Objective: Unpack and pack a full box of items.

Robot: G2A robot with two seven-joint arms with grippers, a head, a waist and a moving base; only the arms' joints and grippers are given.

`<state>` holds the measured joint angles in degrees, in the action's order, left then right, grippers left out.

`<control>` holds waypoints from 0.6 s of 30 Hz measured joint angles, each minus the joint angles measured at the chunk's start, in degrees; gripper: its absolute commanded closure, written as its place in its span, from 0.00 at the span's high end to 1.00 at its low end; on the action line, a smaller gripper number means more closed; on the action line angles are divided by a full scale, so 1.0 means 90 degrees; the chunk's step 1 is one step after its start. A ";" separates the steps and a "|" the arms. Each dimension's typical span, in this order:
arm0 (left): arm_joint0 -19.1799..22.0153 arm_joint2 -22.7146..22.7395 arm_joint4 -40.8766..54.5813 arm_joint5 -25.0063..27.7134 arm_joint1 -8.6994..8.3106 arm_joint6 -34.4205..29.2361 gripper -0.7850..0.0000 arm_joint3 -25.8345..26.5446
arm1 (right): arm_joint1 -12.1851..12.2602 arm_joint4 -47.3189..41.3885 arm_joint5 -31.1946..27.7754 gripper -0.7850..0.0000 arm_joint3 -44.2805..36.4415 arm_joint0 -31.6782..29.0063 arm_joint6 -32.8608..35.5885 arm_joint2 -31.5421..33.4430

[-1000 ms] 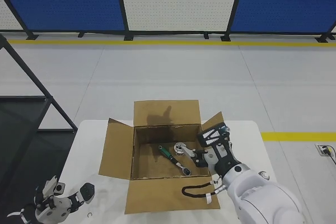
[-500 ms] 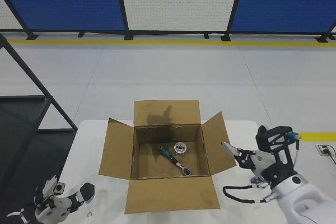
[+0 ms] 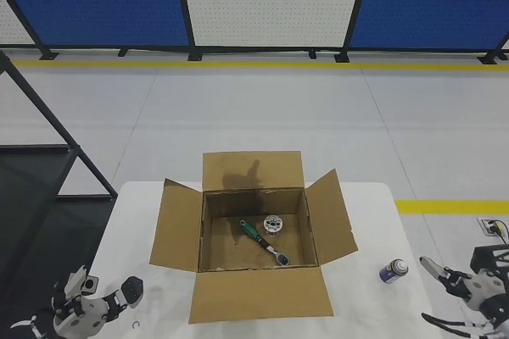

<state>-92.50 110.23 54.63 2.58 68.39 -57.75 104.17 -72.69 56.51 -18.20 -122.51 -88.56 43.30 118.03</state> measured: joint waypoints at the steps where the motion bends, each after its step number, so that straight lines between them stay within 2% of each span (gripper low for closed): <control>1: 0.0000 0.0000 0.0000 0.0000 0.0000 0.0000 1.00 0.0000 | 0.0011 -0.0017 -0.0081 1.00 0.0161 -0.0014 0.0003 -0.0003; 8: 0.0000 0.0000 0.0000 0.0000 0.0000 0.0000 1.00 0.0000 | 0.0097 0.0130 -0.0460 1.00 0.1318 0.0110 0.0048 -0.0289; 13: 0.0000 0.0000 0.0000 0.0000 0.0000 0.0000 1.00 0.0000 | 0.0161 0.0115 -0.0723 1.00 0.2044 0.0422 0.0091 -0.0607; 18: 0.0000 0.0000 0.0000 0.0000 0.0000 0.0000 1.00 0.0000 | 0.0209 0.0176 -0.0701 1.00 0.2677 0.0838 0.0066 -0.0949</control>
<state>-92.50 110.23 54.63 2.58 68.39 -57.75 104.17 -70.81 58.09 -24.51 -98.42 -81.01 43.90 109.49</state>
